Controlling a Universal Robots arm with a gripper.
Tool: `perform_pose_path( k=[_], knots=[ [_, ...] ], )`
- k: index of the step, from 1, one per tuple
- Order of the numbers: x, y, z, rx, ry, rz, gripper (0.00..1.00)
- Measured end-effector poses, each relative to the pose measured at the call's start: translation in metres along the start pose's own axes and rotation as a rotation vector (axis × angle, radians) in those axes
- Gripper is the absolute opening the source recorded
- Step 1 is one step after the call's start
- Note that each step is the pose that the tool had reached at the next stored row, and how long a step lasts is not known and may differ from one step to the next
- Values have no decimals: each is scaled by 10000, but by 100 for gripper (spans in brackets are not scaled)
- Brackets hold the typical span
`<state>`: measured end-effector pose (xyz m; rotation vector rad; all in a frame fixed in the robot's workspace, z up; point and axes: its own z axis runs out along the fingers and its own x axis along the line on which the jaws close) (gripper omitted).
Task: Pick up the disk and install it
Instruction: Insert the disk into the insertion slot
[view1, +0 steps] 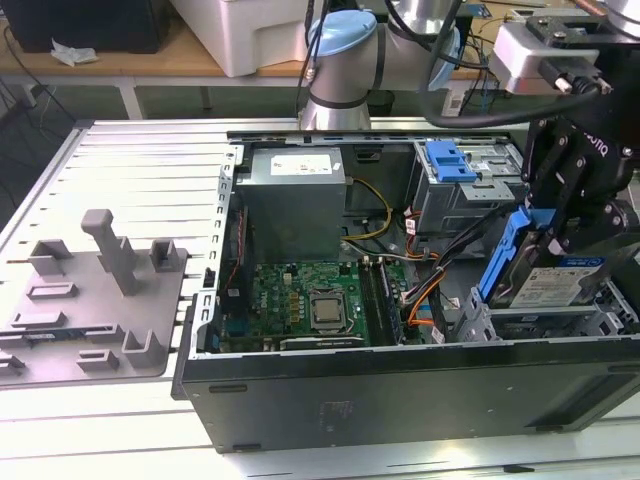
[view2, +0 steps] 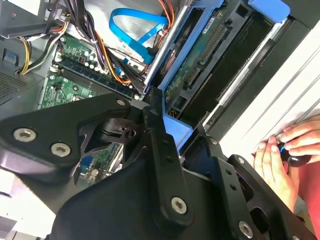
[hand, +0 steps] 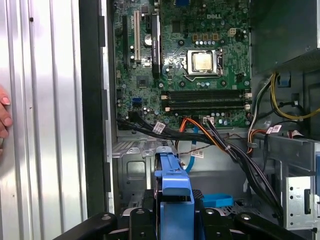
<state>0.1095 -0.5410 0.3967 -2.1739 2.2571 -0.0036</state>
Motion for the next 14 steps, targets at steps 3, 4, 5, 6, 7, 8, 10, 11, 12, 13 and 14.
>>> perform_pose_path(
  k=[3,4,5,6,7,8,10,11,12,13,14],
  knots=[
    [0,1,37,-1,-11,0,36],
    [1,0,40,-1,-15,0,36],
    [0,0,41,-1,-17,0,36],
    [0,0,41,-1,-18,0,36],
    [0,0,41,-1,-18,0,36],
    [0,0,41,-1,-19,0,36],
    [0,-1,47,0,-31,-1,38],
    [0,-1,45,-1,-27,-2,44],
    [0,-1,40,0,-17,-1,44],
    [0,0,41,0,-20,0,44],
    [0,0,41,0,-21,-1,44]
  ],
)
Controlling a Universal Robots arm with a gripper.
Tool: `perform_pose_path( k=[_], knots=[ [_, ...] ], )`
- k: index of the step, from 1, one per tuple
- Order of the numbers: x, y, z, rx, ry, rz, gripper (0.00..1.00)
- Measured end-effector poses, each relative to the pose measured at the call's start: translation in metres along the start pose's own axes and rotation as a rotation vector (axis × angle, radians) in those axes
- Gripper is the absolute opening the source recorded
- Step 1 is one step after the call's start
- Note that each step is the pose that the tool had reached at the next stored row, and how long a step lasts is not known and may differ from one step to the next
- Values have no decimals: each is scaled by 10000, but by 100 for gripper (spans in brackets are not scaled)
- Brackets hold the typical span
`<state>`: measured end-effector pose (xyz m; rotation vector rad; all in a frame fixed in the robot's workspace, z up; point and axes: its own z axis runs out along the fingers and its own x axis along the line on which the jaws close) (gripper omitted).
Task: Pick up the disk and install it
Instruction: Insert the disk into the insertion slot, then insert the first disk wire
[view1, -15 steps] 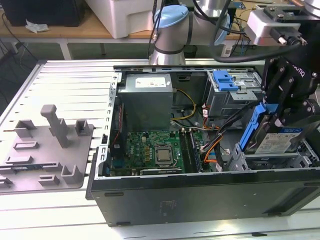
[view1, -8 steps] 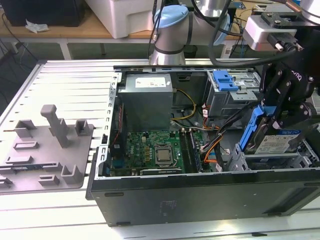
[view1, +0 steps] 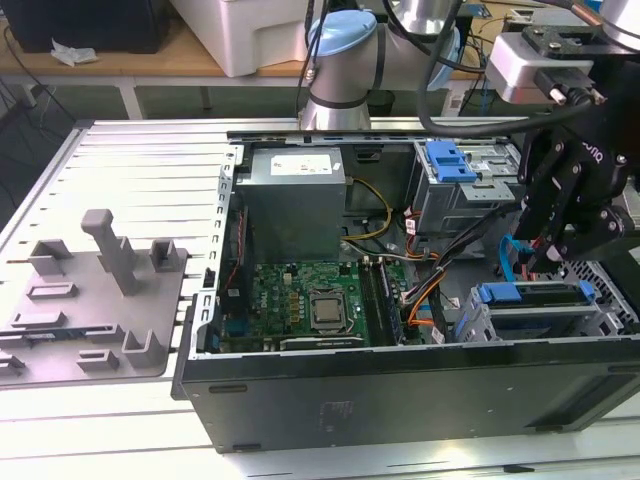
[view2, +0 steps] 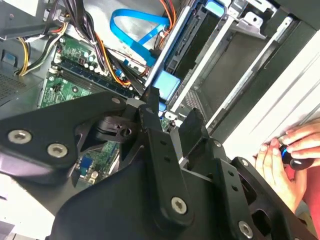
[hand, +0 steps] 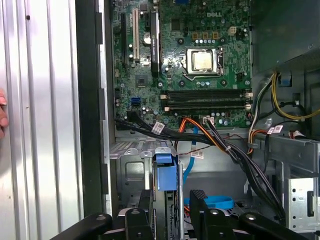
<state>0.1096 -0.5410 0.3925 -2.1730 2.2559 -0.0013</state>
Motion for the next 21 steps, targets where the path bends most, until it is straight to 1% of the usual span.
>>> perform_pose_path(
  k=[21],
  knots=[
    [0,0,0,0,-6,1,44]
  ],
)
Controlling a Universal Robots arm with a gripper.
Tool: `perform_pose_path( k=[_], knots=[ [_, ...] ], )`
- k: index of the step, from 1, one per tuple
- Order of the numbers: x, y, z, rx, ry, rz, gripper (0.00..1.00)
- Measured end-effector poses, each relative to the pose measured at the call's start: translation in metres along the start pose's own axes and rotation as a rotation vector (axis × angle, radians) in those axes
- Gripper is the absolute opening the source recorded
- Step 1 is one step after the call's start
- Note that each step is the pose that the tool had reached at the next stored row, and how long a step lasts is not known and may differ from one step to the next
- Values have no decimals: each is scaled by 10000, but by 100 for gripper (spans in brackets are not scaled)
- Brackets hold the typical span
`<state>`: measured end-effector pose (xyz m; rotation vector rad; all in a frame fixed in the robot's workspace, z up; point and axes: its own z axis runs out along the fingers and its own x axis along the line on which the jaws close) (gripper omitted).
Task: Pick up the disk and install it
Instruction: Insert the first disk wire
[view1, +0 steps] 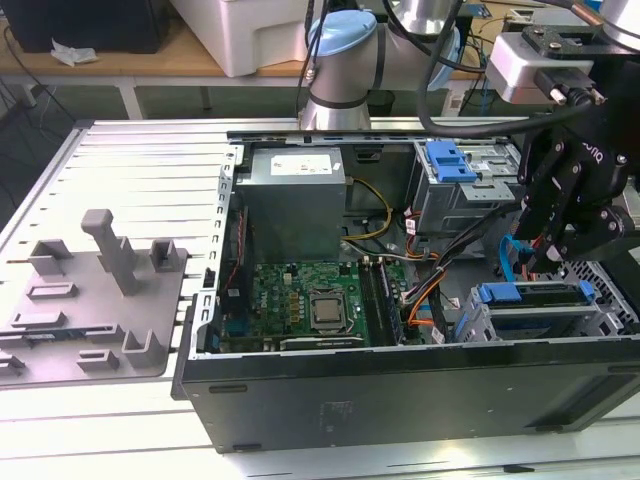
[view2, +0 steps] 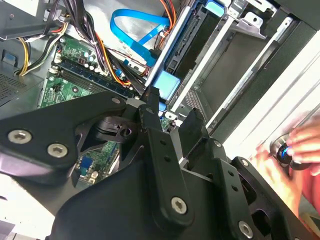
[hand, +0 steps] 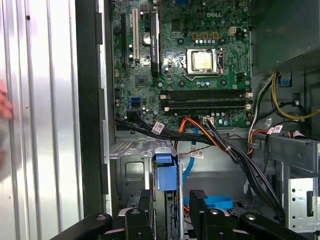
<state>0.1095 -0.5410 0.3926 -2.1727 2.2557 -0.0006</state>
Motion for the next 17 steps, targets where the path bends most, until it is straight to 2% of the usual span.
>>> perform_pose_path(
  k=[4,5,6,7,8,10,12,14,15,17],
  knots=[
    [0,0,0,0,-1,0,44],
    [-93,4,1,6,178,-1,44],
    [-142,5,2,10,265,-2,44],
    [-180,7,2,11,299,-2,44],
    [-260,9,3,14,402,-3,44],
    [-320,6,3,12,559,-4,44],
    [-392,-2,5,16,1037,-8,44],
    [-422,-10,5,22,1331,-11,44],
    [-445,-17,5,25,1511,-11,44],
    [-492,-27,6,23,1710,-12,44]
  ],
)
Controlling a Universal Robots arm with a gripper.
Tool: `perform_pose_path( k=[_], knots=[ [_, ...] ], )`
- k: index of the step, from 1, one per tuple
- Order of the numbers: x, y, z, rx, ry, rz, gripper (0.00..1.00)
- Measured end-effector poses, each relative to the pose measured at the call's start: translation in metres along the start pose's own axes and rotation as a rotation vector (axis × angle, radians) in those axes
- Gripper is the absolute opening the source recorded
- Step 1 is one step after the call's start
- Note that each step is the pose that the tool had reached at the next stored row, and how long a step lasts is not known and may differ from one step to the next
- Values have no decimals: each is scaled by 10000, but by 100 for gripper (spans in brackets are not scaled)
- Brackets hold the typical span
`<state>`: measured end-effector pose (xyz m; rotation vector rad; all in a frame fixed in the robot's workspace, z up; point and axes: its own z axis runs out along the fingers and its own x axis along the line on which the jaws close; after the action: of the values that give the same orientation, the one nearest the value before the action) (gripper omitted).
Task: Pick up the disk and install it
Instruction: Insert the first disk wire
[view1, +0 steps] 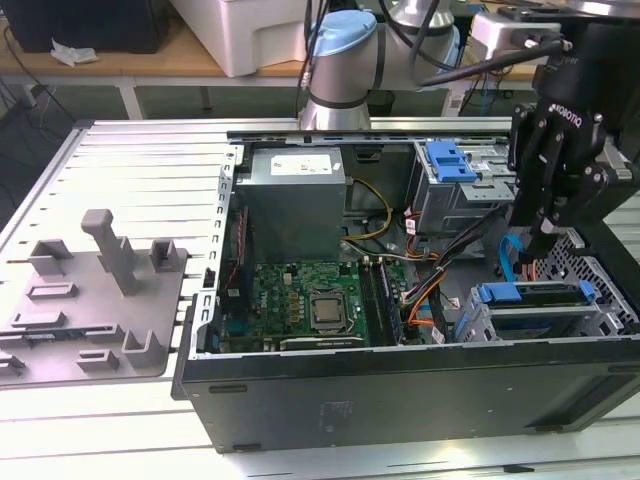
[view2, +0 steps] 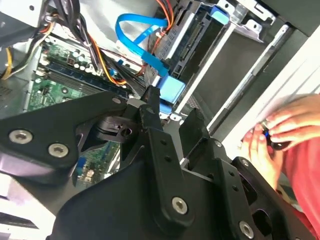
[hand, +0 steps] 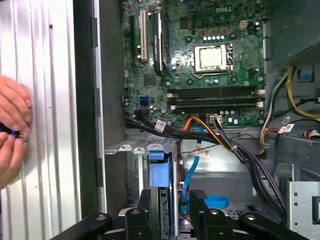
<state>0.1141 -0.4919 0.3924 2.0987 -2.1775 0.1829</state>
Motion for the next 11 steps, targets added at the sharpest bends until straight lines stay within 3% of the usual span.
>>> perform_pose_path(
  k=[2,3,4,7,11],
  knots=[
    [-41,-18,-5,-96,233,-18,44],
    [-81,-31,-9,-179,443,-34,44],
    [-105,-43,-10,-240,583,-46,44],
    [-175,-72,-11,-298,735,-53,44],
    [-225,-122,-1,-352,749,208,44]
  ],
)
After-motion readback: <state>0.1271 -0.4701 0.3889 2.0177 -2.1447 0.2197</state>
